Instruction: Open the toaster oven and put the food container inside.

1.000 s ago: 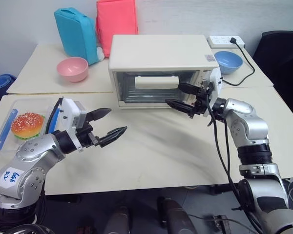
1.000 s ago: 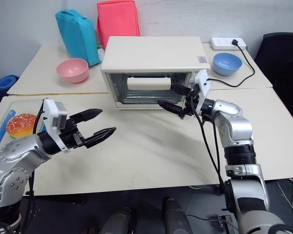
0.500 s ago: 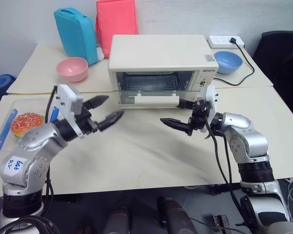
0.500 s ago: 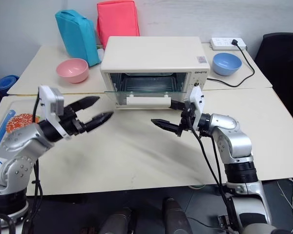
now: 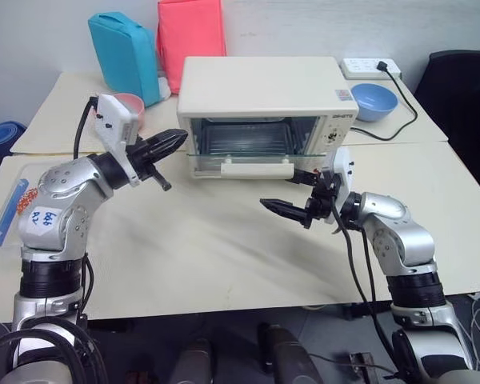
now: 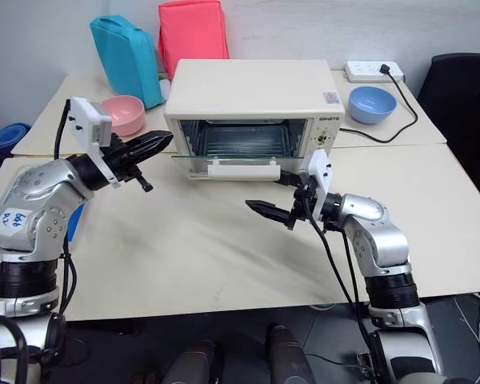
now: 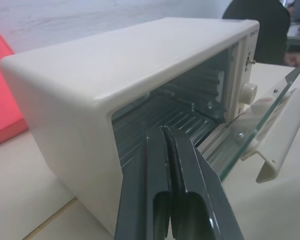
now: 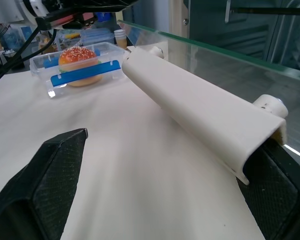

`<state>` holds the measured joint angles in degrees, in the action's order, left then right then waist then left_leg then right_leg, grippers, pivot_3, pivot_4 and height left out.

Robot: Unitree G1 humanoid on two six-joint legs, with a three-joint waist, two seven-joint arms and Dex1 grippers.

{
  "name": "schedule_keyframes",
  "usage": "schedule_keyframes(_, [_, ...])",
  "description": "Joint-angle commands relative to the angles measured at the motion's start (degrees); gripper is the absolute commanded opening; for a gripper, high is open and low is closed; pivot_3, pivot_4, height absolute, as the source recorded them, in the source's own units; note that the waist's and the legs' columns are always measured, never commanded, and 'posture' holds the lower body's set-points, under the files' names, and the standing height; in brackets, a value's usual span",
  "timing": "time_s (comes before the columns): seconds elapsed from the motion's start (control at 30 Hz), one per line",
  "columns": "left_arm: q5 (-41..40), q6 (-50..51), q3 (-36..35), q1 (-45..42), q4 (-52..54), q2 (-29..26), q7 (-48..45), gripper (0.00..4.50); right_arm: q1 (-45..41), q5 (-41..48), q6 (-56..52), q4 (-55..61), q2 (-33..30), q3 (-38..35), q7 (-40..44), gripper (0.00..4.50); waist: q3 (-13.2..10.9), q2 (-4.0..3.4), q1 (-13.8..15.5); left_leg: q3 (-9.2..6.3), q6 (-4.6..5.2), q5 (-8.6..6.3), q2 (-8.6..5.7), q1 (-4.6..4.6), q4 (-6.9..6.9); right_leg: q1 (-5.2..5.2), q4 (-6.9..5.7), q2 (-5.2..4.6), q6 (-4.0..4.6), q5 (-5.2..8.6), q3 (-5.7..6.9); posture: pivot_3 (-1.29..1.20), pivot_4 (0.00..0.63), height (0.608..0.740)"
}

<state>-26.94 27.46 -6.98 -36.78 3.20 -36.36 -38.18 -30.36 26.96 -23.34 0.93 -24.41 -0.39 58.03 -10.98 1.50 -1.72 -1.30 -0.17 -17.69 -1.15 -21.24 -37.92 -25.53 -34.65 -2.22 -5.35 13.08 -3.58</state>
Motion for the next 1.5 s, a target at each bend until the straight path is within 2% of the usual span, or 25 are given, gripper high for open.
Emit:
schedule_keyframes(0.03, [2.09,-3.06,2.17,-2.84,-1.84,0.62,-2.62,0.04,0.85,1.69,0.31,4.27,0.09,-0.49,-0.59,4.50,0.00,0.00,0.07,-0.01,0.00,0.00,-0.01,0.00,0.00,0.00,-0.01,-0.01,0.00,0.00,0.01,0.00,0.150,0.740])
schedule_keyframes(0.2, [2.47,-3.30,4.19,-2.87,-2.81,0.83,-6.61,0.04,3.53,1.86,-0.57,6.43,-1.40,-2.22,-2.66,4.50,0.00,0.00,0.03,-0.03,0.00,0.00,0.00,-0.02,0.03,0.00,0.01,-0.01,0.00,0.00,0.02,0.00,0.150,0.740])
schedule_keyframes(0.4, [3.51,-3.77,5.62,0.39,-1.34,0.62,-9.44,0.04,9.95,2.34,-2.11,10.38,-6.40,-5.87,-4.50,4.50,0.00,0.00,0.18,-0.03,0.01,0.00,-0.04,-0.02,0.02,0.01,0.02,-0.06,0.00,0.00,0.02,0.00,0.150,0.740])
schedule_keyframes(0.53, [3.47,-2.78,6.07,2.85,0.96,0.42,-9.78,0.04,18.10,3.84,-3.73,15.06,-12.65,-10.59,-3.05,4.50,0.00,0.00,0.25,-0.04,0.02,0.00,-0.04,-0.03,0.01,0.01,0.10,-0.05,0.00,0.00,0.01,0.00,0.150,0.740])
schedule_keyframes(0.7, [7.31,-2.20,9.39,8.45,3.34,-0.56,-9.10,0.04,25.79,11.84,-8.75,22.43,-20.65,-18.32,1.58,4.50,0.00,-0.01,-0.02,0.07,0.05,-0.01,-0.04,0.04,0.00,0.04,0.17,-0.03,-0.02,0.01,-0.09,0.00,0.150,0.740])
schedule_keyframes(0.93, [14.09,-3.57,13.15,10.38,-1.12,0.68,-6.54,0.04,20.84,23.12,-14.66,27.89,-25.67,-21.82,2.47,4.50,0.00,0.01,0.11,0.15,0.06,0.00,0.05,0.14,-0.13,0.08,0.02,0.50,-0.03,0.01,-0.21,0.00,0.150,0.740])
schedule_keyframes(1.1, [12.94,0.43,10.14,12.93,2.25,0.31,-4.86,0.04,11.83,25.64,-15.19,28.20,-27.51,-15.42,6.95,4.50,0.00,0.01,0.02,0.15,0.08,-0.02,0.08,0.13,-0.12,0.07,0.10,0.38,-0.03,0.01,-0.23,0.00,0.150,0.740])
schedule_keyframes(1.17, [9.29,3.18,6.83,15.53,7.24,-0.29,-5.39,0.42,8.38,24.91,-14.84,26.68,-26.68,-12.57,7.68,4.50,0.00,0.01,-0.09,0.15,0.06,-0.03,0.16,0.13,-0.11,0.07,0.12,0.21,-0.03,0.01,-0.21,0.00,0.150,0.740])
schedule_keyframes(1.3, [2.46,11.98,-4.74,23.56,22.43,1.21,1.68,1.48,1.70,22.16,-12.99,22.09,-23.51,-5.67,10.49,4.50,-0.03,0.05,-0.05,0.13,0.03,-0.06,0.25,0.07,-0.09,0.02,0.14,0.17,-0.01,0.02,-0.19,0.00,0.150,0.740])
schedule_keyframes(1.4, [-3.97,21.00,-17.94,30.25,34.33,7.29,12.50,2.37,-2.45,19.57,-10.98,18.30,-20.96,-1.19,13.74,4.50,-0.02,0.05,0.15,0.07,0.02,-0.07,0.23,0.04,-0.10,0.02,0.17,0.08,-0.01,0.02,-0.09,0.00,0.150,0.740])
schedule_keyframes(1.5, [-11.73,28.25,-31.35,33.72,42.14,15.81,24.60,3.31,-5.97,17.02,-8.93,13.64,-18.90,1.70,16.74,4.50,-0.02,0.06,0.18,0.04,0.03,-0.07,0.17,0.02,-0.12,0.04,0.21,0.00,-0.02,0.01,-0.03,0.00,0.150,0.740])
